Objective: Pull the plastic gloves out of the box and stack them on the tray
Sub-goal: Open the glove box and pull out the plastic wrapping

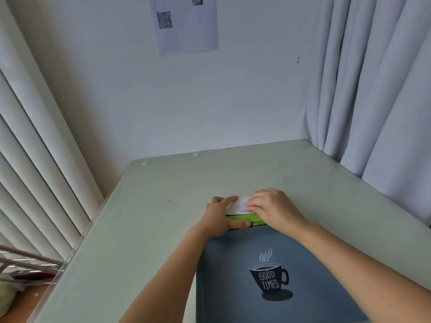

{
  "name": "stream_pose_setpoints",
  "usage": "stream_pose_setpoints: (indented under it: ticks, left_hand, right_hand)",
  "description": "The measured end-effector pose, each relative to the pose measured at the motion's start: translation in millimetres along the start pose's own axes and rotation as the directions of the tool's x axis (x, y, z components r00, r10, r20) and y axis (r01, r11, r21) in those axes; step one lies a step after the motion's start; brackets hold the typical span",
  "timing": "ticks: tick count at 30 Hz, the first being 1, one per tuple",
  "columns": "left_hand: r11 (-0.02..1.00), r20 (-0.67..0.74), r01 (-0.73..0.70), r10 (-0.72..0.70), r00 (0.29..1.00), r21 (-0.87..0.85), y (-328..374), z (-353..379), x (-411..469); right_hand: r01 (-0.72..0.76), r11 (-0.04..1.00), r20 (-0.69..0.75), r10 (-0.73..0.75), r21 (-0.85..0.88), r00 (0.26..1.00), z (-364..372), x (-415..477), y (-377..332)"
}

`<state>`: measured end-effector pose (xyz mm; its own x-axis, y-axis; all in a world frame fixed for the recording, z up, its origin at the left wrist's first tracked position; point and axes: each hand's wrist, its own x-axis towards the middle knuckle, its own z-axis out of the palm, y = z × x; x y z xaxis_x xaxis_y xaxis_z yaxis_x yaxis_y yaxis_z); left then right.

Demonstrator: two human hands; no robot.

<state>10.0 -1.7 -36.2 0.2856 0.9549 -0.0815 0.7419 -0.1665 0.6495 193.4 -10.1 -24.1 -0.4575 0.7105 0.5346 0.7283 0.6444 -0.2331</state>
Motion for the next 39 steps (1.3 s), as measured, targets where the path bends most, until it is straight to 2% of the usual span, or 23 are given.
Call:
stream_pose_setpoints:
  ticks: [2, 3, 5, 7, 10, 13, 19, 20, 22, 24, 25, 27, 28, 31, 32, 33, 35, 36, 38, 39]
  left_hand:
    - [1.0, 0.013, 0.004, -0.004, 1.0, 0.003, 0.1, -1.4, -0.3]
    - [1.0, 0.021, 0.004, -0.004, 1.0, 0.005, -0.1, -2.3, -0.2]
    - [1.0, 0.035, 0.001, -0.002, 0.999, 0.013, -0.7, -3.5, -0.1]
    - [1.0, 0.043, -0.003, 0.002, 0.999, 0.024, -1.3, -3.7, 0.1]
    - [1.0, 0.044, 0.005, -0.006, 0.999, 0.021, -2.6, -4.0, 2.3]
    - [1.0, 0.049, 0.008, -0.009, 0.999, 0.023, -2.4, -3.1, 2.9]
    - [0.999, 0.066, 0.022, -0.024, 0.998, 0.044, 1.7, -7.6, 1.9]
    - [1.0, 0.04, 0.01, -0.011, 0.999, 0.012, 4.6, -9.6, 1.6]
    - [0.984, -0.04, -0.043, 0.036, 0.999, -0.174, 15.8, -15.1, -3.8]
    - [0.88, -0.084, -0.114, 0.085, 0.993, -0.461, 32.1, -20.9, -12.3]
    - [0.783, -0.097, -0.119, 0.075, 0.992, -0.61, 41.3, -23.2, -16.9]
    - [0.518, -0.082, -0.081, 0.02, 0.996, -0.851, 56.4, -24.9, -22.5]
    - [0.418, -0.077, -0.073, 0.007, 0.997, -0.906, 60.4, -24.6, -23.4]
    - [0.302, -0.079, -0.078, 0.008, 0.997, -0.95, 67.8, -21.9, -30.9]
    - [0.29, -0.088, -0.09, 0.02, 0.996, -0.953, 68.8, -20.9, -33.0]
    - [0.278, -0.095, -0.101, 0.037, 0.995, -0.955, 69.6, -20.5, -35.4]
    - [0.226, -0.087, -0.11, 0.111, 0.99, -0.968, 72.3, -21.2, -40.8]
    - [0.211, -0.077, -0.111, 0.16, 0.984, -0.971, 74.2, -22.1, -43.9]
    - [0.213, -0.06, -0.113, 0.24, 0.969, -0.97, 79.0, -25.4, -51.2]
    - [0.229, -0.051, -0.116, 0.271, 0.961, -0.966, 81.5, -27.7, -54.8]
  right_hand:
    - [-0.066, 0.996, -0.056, 0.069, 0.056, 0.996, -0.1, -2.2, 2.3]
    - [-0.141, 0.984, -0.084, 0.15, 0.11, 0.985, -2.0, -1.0, 4.0]
    - [-0.31, 0.925, -0.098, 0.336, 0.218, 0.937, -6.6, 5.4, 8.1]
    - [-0.382, 0.887, -0.098, 0.417, 0.26, 0.903, -11.0, 13.0, 10.8]
    - [-0.382, 0.877, -0.152, 0.437, 0.291, 0.886, -22.7, 23.2, 9.6]
    - [-0.397, 0.823, -0.212, 0.507, 0.406, 0.835, -46.3, 32.1, 16.6]
    - [-0.421, 0.646, -0.04, 0.573, 0.637, 0.818, -80.0, 38.2, 30.2]
    - [-0.42, 0.617, -0.021, 0.578, 0.666, 0.816, -82.2, 36.4, 27.5]
    - [-0.423, 0.556, 0.01, 0.598, 0.716, 0.801, -83.7, 32.3, 21.3]
    - [-0.423, 0.522, 0.028, 0.604, 0.741, 0.796, -83.3, 28.7, 12.5]
    - [-0.418, 0.521, 0.036, 0.593, 0.744, 0.804, -82.7, 26.5, 7.1]
    - [-0.394, 0.515, 0.058, 0.551, 0.761, 0.832, -82.1, 20.9, -4.9]
    - [-0.378, 0.499, 0.08, 0.52, 0.78, 0.85, -82.0, 16.3, -9.8]
    - [-0.37, 0.451, 0.164, 0.432, 0.812, 0.887, -80.3, -0.8, -17.2]
    - [-0.382, 0.414, 0.197, 0.422, 0.826, 0.885, -80.0, -6.2, -17.7]
    - [-0.397, 0.328, 0.246, 0.417, 0.857, 0.875, -78.8, -11.3, -17.5]
    - [-0.457, 0.001, 0.426, 0.364, 0.889, 0.828, -74.4, -19.8, -17.8]
    - [-0.505, -0.135, 0.521, 0.299, 0.852, 0.799, -72.1, -23.8, -21.7]
    - [-0.582, -0.27, 0.635, 0.19, 0.767, 0.748, -64.5, -32.2, -34.8]
    - [-0.576, -0.326, 0.644, 0.161, 0.75, 0.748, -61.9, -36.5, -42.6]
